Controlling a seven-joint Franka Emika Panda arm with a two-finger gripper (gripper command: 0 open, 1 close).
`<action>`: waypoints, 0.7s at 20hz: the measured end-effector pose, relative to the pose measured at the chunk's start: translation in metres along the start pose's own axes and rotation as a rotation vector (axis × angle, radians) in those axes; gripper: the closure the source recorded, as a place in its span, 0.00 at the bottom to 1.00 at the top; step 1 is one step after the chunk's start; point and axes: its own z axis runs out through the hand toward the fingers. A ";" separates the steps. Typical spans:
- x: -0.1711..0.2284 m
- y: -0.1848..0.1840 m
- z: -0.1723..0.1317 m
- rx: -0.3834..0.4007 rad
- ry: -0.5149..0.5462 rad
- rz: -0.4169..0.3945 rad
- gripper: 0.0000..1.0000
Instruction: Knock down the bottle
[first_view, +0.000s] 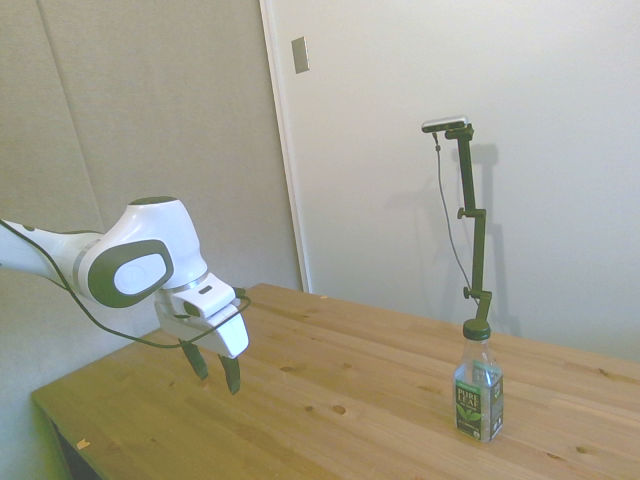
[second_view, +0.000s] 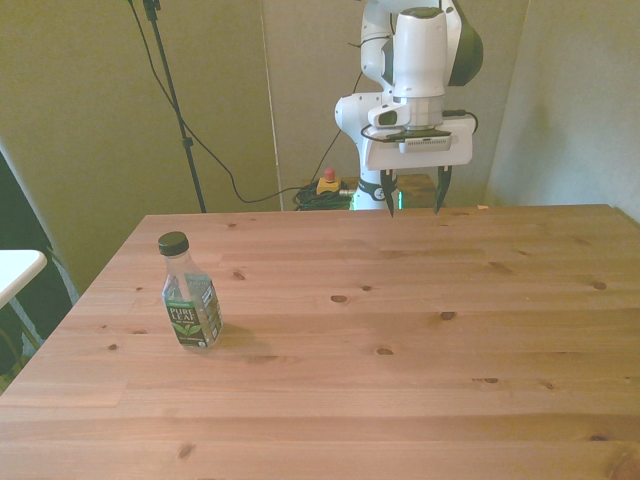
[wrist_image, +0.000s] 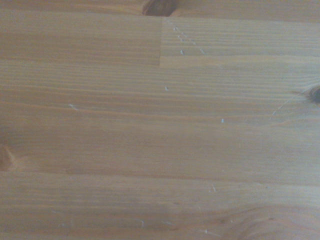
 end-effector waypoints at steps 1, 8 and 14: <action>0.000 0.000 0.000 0.000 0.000 0.001 0.00; 0.071 0.024 -0.018 -0.016 0.049 0.119 0.00; 0.173 0.068 -0.041 -0.033 0.110 0.207 0.00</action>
